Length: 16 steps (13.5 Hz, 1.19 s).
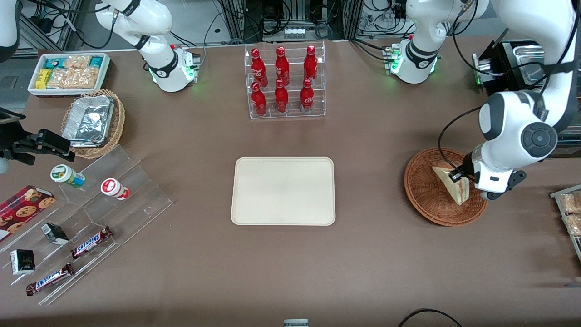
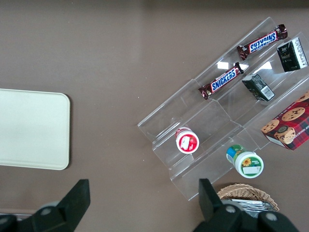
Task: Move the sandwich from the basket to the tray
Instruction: 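Lift the sandwich and carry it over the cream tray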
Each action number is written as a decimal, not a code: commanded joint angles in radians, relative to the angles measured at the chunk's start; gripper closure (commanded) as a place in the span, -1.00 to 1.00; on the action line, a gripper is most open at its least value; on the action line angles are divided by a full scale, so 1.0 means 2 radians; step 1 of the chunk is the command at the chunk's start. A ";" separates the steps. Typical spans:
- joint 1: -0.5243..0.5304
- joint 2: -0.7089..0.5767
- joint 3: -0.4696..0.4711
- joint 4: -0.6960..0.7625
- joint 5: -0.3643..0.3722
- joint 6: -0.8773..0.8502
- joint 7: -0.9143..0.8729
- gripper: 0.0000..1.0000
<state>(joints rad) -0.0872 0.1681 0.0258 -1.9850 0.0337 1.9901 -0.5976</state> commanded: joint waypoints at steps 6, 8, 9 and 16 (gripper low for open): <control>-0.159 -0.003 0.001 0.165 -0.038 -0.119 -0.012 1.00; -0.200 0.005 0.002 0.173 -0.038 -0.110 -0.023 1.00; -0.212 0.013 0.002 0.179 -0.038 -0.105 -0.023 1.00; -0.304 0.118 0.000 0.200 -0.037 -0.005 -0.062 1.00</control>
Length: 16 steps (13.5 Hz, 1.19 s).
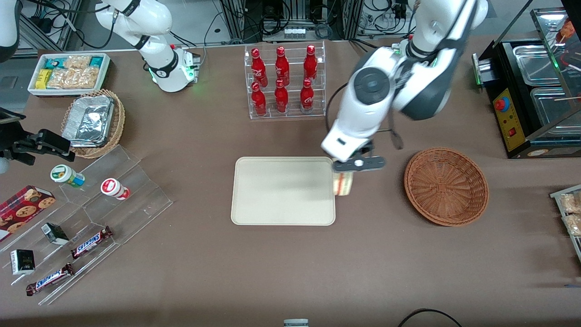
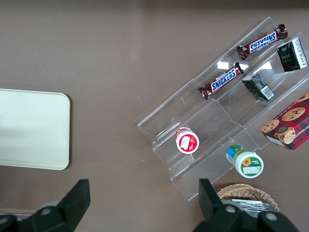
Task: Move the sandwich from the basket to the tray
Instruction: 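Lift the sandwich and carry it over the cream tray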
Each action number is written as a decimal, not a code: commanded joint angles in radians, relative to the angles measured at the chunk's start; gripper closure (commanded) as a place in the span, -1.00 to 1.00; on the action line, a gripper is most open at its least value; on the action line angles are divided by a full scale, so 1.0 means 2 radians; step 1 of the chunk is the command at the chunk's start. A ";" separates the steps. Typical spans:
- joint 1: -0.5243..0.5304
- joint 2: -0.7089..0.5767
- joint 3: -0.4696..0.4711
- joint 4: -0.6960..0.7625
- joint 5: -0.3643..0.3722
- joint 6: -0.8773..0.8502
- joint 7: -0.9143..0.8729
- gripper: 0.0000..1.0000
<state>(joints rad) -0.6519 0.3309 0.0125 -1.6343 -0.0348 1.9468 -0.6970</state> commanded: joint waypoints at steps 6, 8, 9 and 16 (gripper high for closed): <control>-0.058 0.124 0.008 0.040 0.005 0.101 -0.040 1.00; -0.058 0.144 0.008 0.040 0.006 0.135 -0.046 1.00; -0.058 0.149 0.008 0.040 0.009 0.146 -0.053 1.00; -0.057 0.163 0.010 0.033 0.032 0.147 -0.059 1.00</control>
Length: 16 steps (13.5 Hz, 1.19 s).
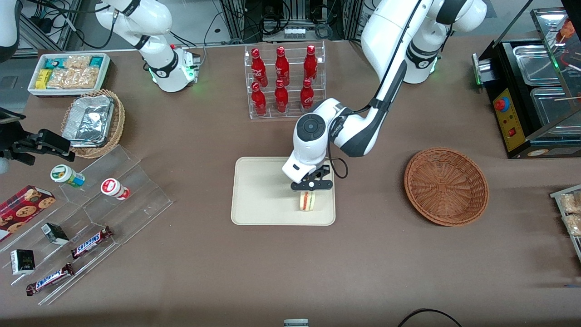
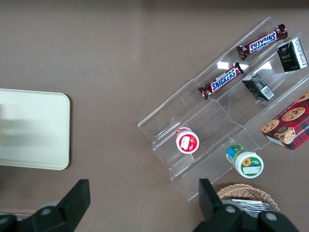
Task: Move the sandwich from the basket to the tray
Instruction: 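Lower the sandwich onto the tray and open the left gripper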
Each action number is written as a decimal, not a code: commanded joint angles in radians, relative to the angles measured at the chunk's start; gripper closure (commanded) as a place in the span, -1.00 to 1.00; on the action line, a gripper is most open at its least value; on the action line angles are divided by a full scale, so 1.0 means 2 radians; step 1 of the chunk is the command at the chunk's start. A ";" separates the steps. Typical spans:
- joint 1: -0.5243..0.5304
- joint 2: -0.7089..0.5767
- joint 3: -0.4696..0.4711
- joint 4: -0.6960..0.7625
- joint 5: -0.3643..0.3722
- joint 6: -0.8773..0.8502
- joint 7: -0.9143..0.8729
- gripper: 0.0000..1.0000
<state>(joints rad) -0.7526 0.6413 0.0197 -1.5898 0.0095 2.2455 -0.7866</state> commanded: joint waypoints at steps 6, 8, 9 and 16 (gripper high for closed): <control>-0.006 0.014 0.006 0.011 0.011 -0.003 -0.026 -1.00; -0.006 0.007 0.007 0.012 0.011 -0.009 -0.027 -1.00; -0.003 -0.002 0.008 0.016 0.011 -0.025 -0.028 -1.00; 0.013 -0.120 0.034 0.022 0.010 -0.157 -0.028 -1.00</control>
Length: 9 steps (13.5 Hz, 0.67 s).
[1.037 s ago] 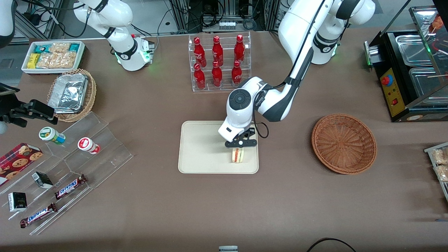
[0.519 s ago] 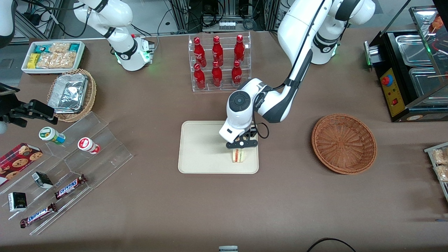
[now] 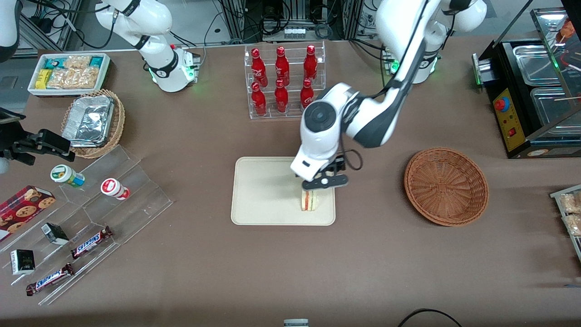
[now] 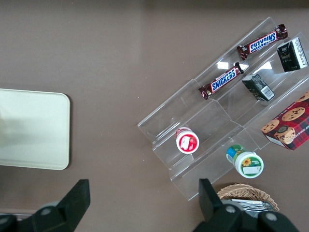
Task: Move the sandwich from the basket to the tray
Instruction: 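Raise the open left gripper away from the sandwich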
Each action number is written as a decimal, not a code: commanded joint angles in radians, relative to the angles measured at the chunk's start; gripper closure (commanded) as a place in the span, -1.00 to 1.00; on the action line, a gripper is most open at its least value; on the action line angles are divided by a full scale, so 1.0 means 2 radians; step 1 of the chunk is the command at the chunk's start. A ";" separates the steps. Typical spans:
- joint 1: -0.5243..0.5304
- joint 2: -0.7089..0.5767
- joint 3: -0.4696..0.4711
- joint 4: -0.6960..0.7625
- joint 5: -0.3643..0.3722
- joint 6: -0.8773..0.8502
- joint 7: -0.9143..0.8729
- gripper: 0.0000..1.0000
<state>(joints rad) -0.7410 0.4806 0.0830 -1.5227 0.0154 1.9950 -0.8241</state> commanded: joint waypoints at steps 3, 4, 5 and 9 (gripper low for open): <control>0.012 -0.098 0.030 -0.011 0.008 -0.072 -0.006 -1.00; 0.012 -0.119 0.046 -0.010 0.011 -0.102 -0.003 -1.00; 0.012 -0.140 0.057 -0.009 0.024 -0.130 0.004 -1.00; 0.015 -0.178 0.110 -0.009 0.032 -0.188 0.094 -1.00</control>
<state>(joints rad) -0.7106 0.1505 0.2695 -1.5176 0.0761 1.6447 -0.7110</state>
